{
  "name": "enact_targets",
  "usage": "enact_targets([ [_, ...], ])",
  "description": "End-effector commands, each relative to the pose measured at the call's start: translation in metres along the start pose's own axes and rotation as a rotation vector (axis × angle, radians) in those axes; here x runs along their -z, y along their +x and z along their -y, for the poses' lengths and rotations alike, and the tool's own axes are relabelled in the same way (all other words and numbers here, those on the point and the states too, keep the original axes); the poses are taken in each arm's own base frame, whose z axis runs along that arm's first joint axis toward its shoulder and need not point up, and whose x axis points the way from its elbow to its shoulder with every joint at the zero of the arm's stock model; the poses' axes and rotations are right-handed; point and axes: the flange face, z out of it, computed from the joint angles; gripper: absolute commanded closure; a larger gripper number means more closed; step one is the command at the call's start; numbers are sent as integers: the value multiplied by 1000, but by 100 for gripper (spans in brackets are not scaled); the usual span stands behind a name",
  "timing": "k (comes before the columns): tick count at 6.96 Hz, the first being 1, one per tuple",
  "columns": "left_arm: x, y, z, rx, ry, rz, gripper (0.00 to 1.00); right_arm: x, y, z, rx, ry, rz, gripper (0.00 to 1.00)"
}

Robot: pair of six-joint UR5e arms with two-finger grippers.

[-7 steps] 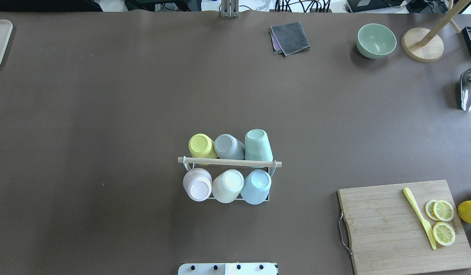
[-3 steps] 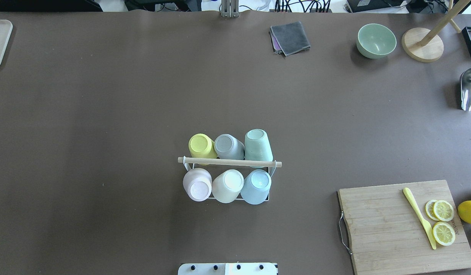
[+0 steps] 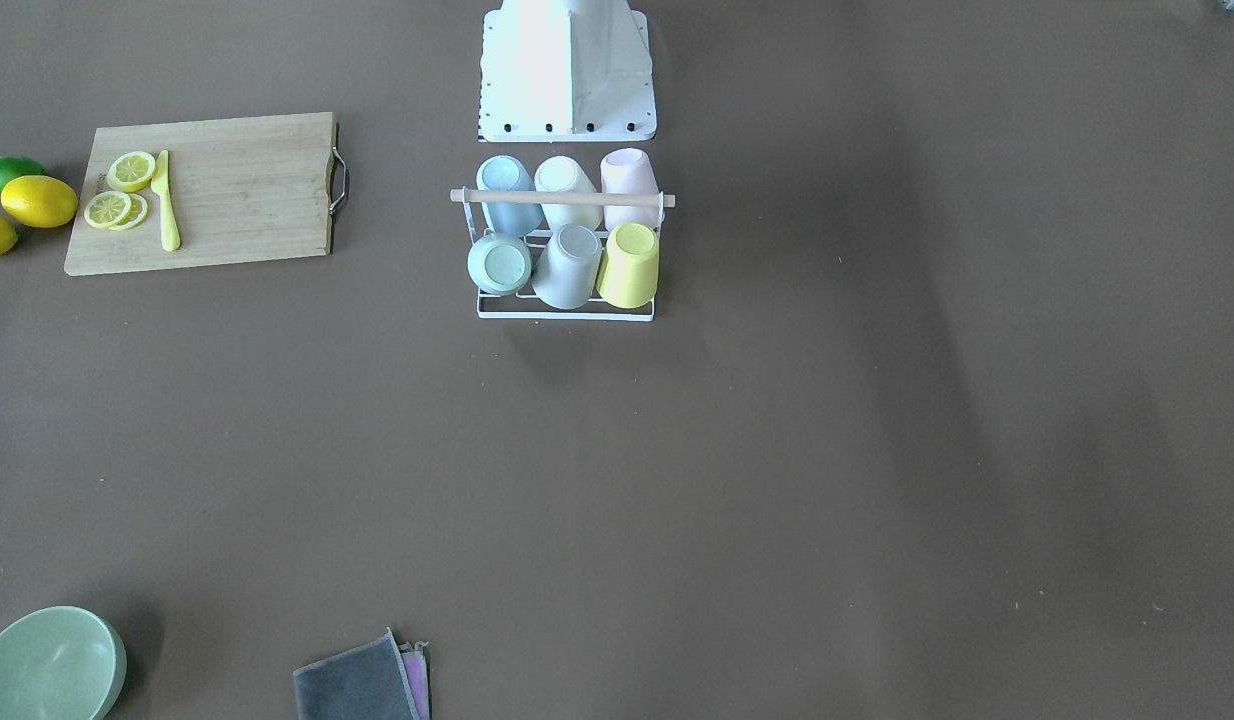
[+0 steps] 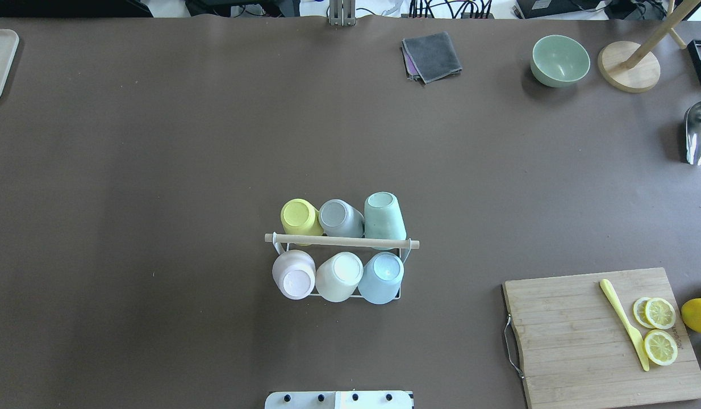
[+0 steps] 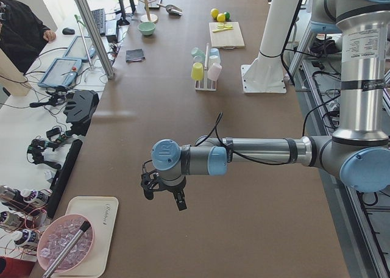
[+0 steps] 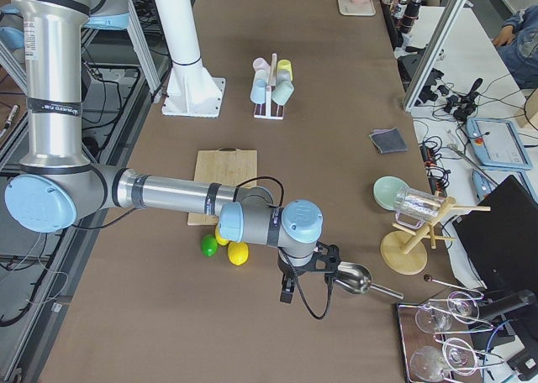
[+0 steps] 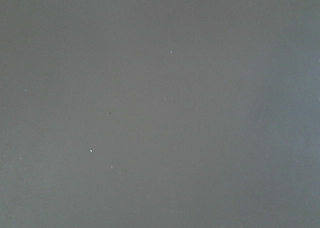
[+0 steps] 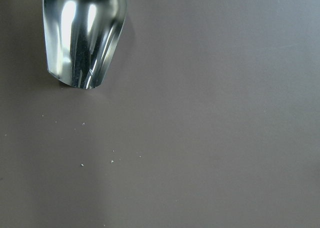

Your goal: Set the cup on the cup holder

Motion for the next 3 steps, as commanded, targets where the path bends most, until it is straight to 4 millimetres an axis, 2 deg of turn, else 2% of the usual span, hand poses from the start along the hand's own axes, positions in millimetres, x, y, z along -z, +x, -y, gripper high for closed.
enact_targets([
  [1,1,1,0,-3,2,-2,1,1,0,0,1,1,0,0],
  [3,-2,-2,1,3,-4,1,1,1,-1,0,1,1,1,0],
])
